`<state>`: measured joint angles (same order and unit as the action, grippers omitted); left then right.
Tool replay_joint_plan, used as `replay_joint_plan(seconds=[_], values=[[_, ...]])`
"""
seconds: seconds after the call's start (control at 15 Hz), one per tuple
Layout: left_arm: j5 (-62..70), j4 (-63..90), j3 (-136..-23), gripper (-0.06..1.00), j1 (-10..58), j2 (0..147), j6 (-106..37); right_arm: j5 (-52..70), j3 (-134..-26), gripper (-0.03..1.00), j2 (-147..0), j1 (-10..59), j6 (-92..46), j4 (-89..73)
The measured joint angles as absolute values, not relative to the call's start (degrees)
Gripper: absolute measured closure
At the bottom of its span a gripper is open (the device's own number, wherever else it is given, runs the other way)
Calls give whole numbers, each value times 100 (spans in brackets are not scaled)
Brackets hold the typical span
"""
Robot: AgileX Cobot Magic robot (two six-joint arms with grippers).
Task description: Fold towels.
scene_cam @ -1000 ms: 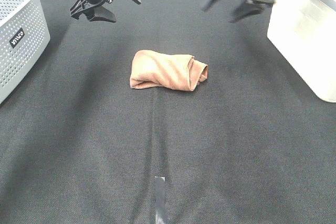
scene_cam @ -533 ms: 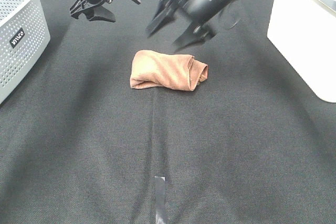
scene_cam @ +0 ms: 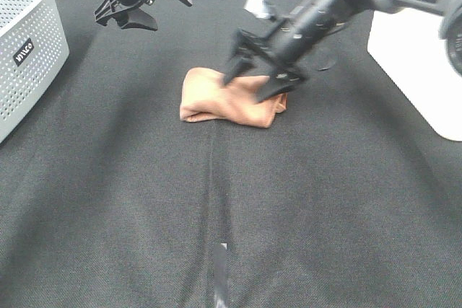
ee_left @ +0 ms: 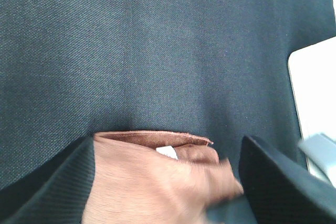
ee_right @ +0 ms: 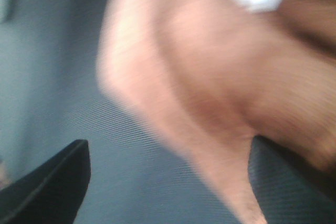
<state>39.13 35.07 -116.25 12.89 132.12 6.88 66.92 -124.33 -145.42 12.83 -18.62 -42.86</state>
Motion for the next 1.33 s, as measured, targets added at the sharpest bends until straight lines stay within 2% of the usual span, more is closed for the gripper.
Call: replay_joint_plan(seconds=[0.2,0.47,1.0,1.2,1.33], values=[[3913,3507,-11625,22,1289,13212,688,6400,-12433,19,-14542,1026,-1765,-3925],[4028,3369,-11625,22,1289,13161,665,6440,-12536,19,-14255,1031,-1742,-3478],[6291,1822,-11625,22,1289,11906,97,6933,-12554,19,-12811,1043,-888,-2836],[6916,1169,-11625,22,1289,11247,183,6933,-12026,19,-12044,1043,-710,-2441],[6921,779,-11282,22,1289,10439,275,6939,-11184,19,-11167,1043,-705,-2091]])
